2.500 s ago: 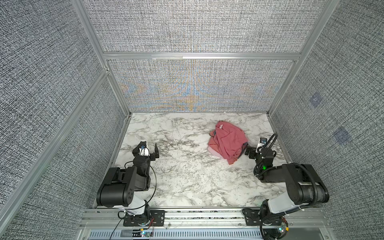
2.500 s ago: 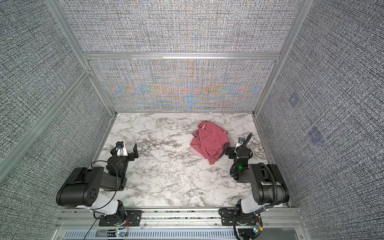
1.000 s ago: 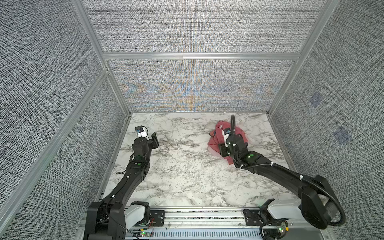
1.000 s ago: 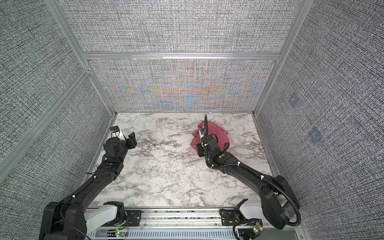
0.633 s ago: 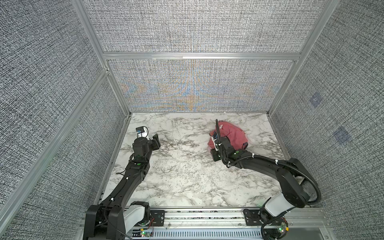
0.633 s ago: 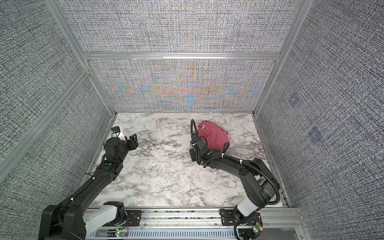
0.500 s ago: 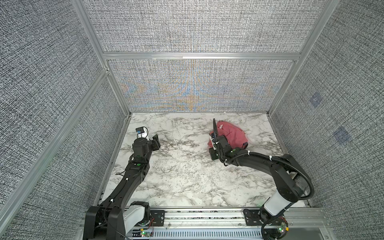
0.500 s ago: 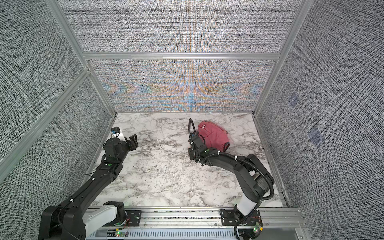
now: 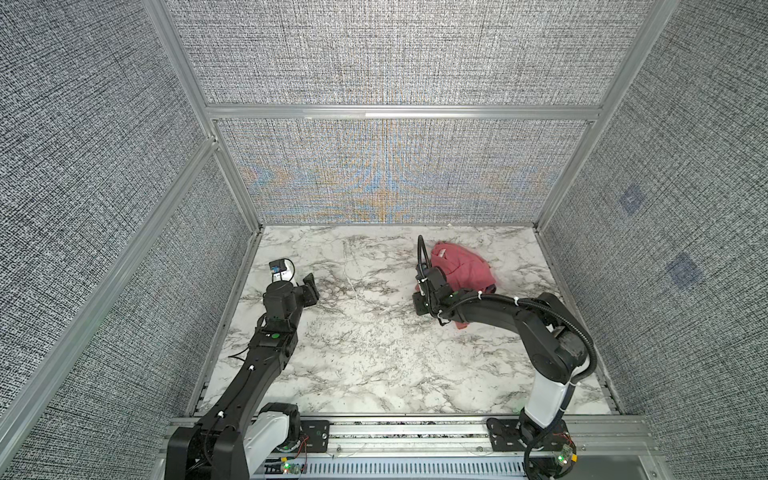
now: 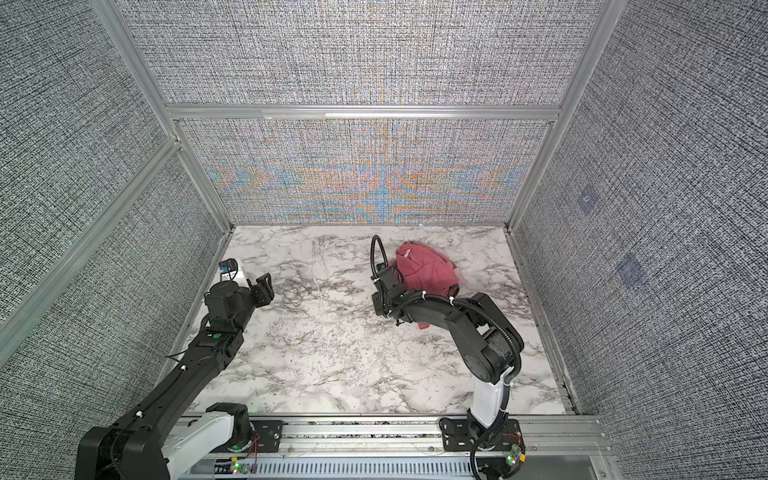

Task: Pick out a specific cloth from the pile
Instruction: 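Reach the right gripper into the clothes pile and grasp the light pink cloth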

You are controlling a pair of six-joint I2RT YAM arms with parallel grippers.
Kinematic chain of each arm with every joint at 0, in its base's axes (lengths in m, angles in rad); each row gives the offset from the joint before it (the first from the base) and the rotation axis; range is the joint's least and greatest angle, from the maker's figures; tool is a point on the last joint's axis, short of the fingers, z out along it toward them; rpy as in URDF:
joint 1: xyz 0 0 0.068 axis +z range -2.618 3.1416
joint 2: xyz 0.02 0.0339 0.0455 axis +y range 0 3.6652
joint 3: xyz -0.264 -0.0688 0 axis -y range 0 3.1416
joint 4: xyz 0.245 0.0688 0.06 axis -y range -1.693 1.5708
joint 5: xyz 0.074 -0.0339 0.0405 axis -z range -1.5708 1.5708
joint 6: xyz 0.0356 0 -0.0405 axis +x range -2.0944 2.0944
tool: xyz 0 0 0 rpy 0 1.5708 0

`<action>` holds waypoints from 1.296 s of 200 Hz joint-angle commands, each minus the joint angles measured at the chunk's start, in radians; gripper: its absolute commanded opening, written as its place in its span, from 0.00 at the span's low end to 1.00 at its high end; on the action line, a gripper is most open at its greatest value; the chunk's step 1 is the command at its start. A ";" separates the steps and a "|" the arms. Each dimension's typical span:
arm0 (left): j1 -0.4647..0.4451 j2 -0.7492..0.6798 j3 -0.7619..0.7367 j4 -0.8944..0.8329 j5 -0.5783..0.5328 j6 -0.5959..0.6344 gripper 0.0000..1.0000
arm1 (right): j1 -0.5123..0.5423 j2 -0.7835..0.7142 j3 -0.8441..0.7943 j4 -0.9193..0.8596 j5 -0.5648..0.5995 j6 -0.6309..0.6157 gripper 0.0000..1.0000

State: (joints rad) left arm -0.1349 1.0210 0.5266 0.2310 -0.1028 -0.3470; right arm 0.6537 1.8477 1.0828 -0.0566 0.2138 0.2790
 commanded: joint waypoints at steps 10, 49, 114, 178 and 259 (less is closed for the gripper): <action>0.001 0.016 0.008 0.014 -0.006 0.009 0.65 | 0.000 0.008 0.008 -0.002 0.021 0.016 0.38; 0.001 0.035 0.010 0.018 0.005 0.005 0.65 | 0.000 0.016 0.012 -0.003 0.029 0.016 0.36; 0.001 0.034 0.010 0.015 0.001 0.009 0.65 | 0.000 0.042 0.033 -0.025 0.058 0.015 0.35; 0.001 0.038 0.015 0.011 -0.005 0.013 0.65 | 0.000 0.073 0.063 -0.045 0.091 0.035 0.01; 0.001 0.028 0.026 -0.005 -0.021 0.020 0.65 | -0.065 -0.160 0.022 -0.027 0.031 0.055 0.00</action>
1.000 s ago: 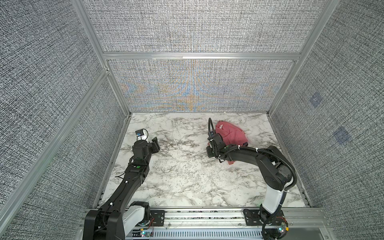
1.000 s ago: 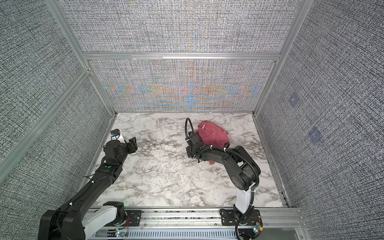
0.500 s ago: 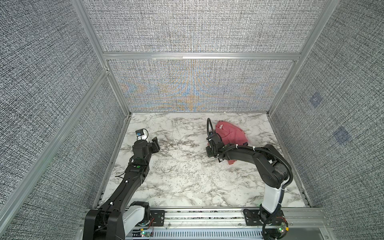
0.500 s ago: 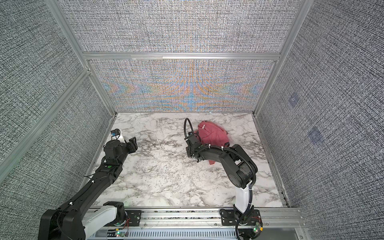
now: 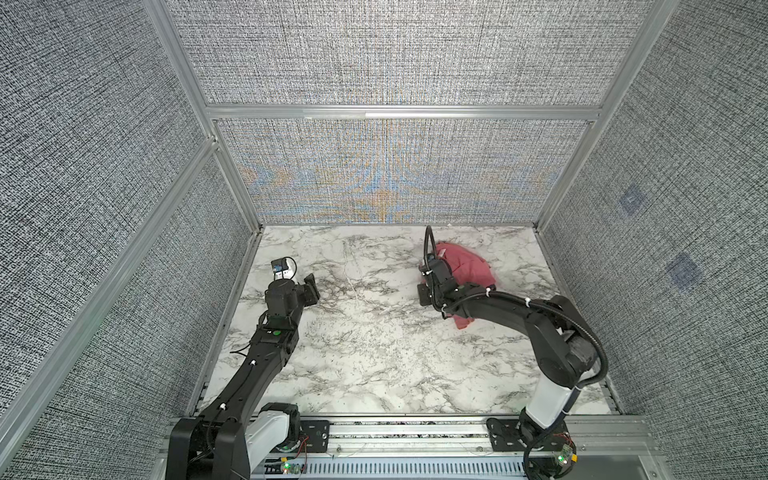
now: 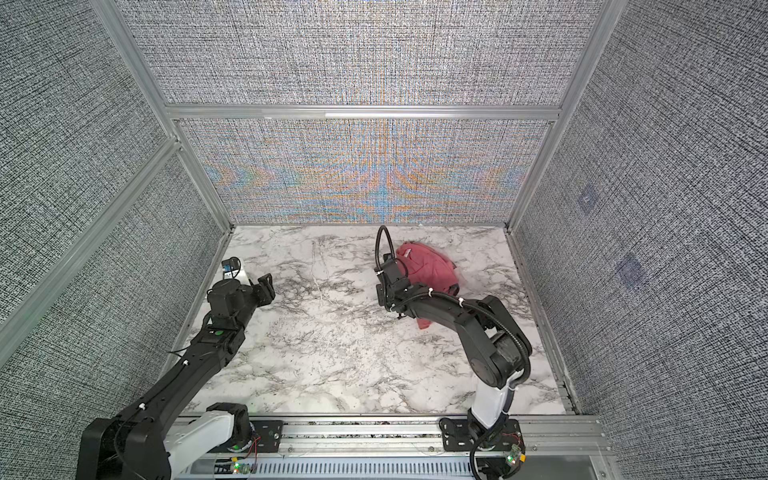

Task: Pick out a specific cloth from the pile
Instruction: 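Reach the right gripper into the clothes pile and grasp the light pink cloth, then lift the light pink cloth with the right gripper, pulling it off the pile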

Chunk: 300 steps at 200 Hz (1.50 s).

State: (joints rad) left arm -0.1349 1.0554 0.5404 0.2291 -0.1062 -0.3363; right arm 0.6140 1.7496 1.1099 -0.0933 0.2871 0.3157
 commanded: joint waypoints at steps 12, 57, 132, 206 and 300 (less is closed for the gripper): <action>0.000 -0.010 0.012 -0.005 -0.020 0.009 0.65 | -0.048 -0.095 -0.002 0.000 -0.073 0.018 0.00; 0.001 -0.021 0.018 -0.010 -0.020 0.009 0.65 | -0.132 -0.208 0.006 -0.008 -0.173 0.000 0.00; 0.001 -0.027 0.032 -0.022 -0.021 0.010 0.65 | -0.267 -0.316 0.142 -0.099 -0.207 -0.098 0.00; 0.001 -0.008 0.051 -0.009 -0.011 0.003 0.65 | -0.371 -0.365 0.354 -0.166 -0.359 -0.109 0.00; 0.001 -0.022 0.080 -0.035 -0.007 0.005 0.65 | -0.382 -0.353 0.597 -0.203 -0.427 -0.112 0.00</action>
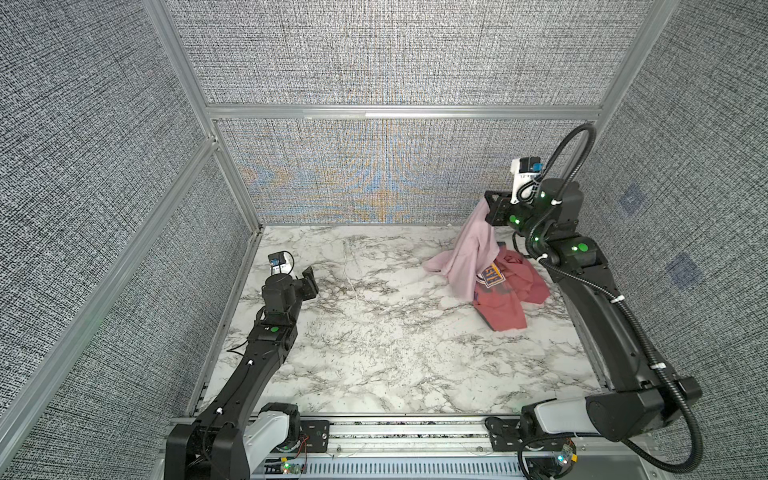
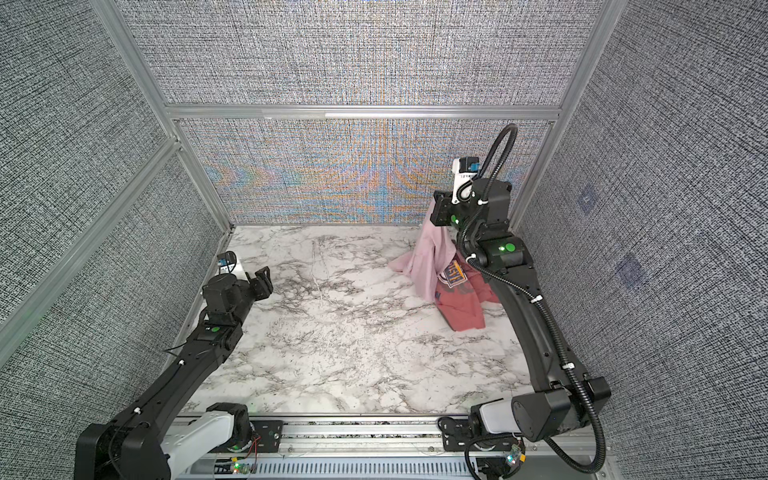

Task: Pick out a specific cloth from the pile
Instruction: 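Lift the light pink cloth with the right gripper, pulling it off the pile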

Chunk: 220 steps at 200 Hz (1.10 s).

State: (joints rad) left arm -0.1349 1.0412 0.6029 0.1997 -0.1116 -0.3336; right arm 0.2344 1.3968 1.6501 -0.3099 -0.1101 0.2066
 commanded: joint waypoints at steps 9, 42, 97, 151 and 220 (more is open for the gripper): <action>0.001 -0.011 0.026 -0.014 -0.002 0.003 0.65 | -0.003 0.004 0.089 0.013 -0.054 -0.003 0.00; 0.001 -0.033 0.064 -0.054 0.000 -0.003 0.65 | 0.004 0.049 0.242 -0.033 -0.158 0.030 0.00; 0.001 -0.105 0.158 -0.184 -0.021 -0.021 0.65 | 0.187 0.127 0.461 -0.202 -0.223 -0.074 0.00; 0.001 -0.203 0.230 -0.323 -0.067 -0.033 0.65 | 0.335 0.181 0.513 -0.328 -0.214 -0.179 0.00; 0.001 -0.298 0.246 -0.364 -0.048 -0.035 0.65 | 0.397 0.264 0.560 -0.361 -0.211 -0.183 0.00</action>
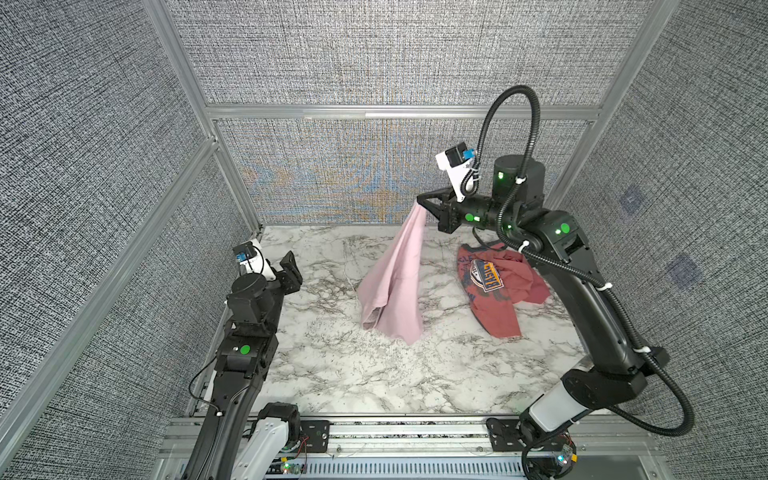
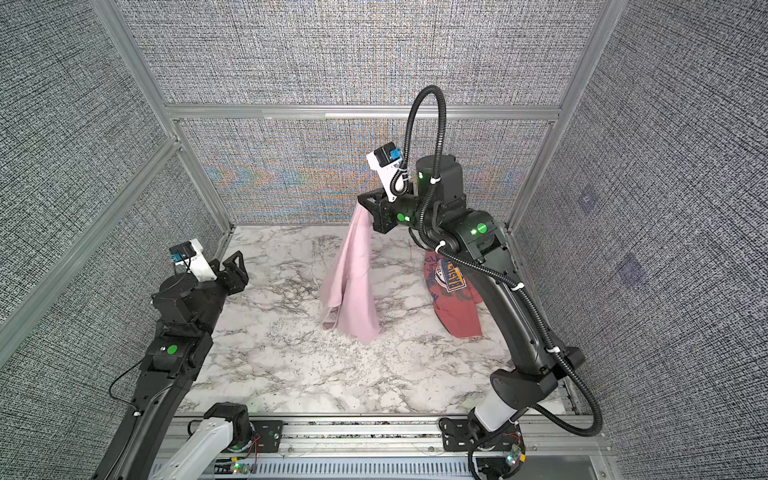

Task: Pick out a specific cloth from the pile
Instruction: 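Lift the light pink cloth with the right gripper, pulling it off the pile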

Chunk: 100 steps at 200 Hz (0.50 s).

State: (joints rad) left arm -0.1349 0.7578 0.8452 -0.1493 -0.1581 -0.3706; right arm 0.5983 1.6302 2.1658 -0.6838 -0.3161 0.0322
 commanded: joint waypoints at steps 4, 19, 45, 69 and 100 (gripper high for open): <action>0.001 -0.019 0.003 -0.015 0.000 0.002 0.65 | 0.045 0.042 0.061 0.007 -0.005 -0.013 0.00; 0.001 -0.030 0.006 -0.016 0.005 0.001 0.65 | 0.087 0.094 0.133 -0.017 -0.006 -0.025 0.00; 0.001 -0.061 0.006 -0.024 0.009 -0.002 0.65 | 0.148 0.202 0.231 -0.014 -0.038 -0.016 0.00; 0.001 -0.094 0.015 -0.044 0.011 -0.005 0.65 | 0.189 0.323 0.286 0.049 -0.096 0.041 0.00; 0.001 -0.142 0.040 -0.094 0.013 -0.008 0.65 | 0.229 0.481 0.299 0.210 -0.210 0.184 0.00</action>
State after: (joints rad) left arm -0.1349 0.6445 0.8650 -0.2066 -0.1513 -0.3744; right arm 0.8036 2.0308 2.4527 -0.6243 -0.4141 0.0902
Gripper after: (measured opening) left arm 0.647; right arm 0.048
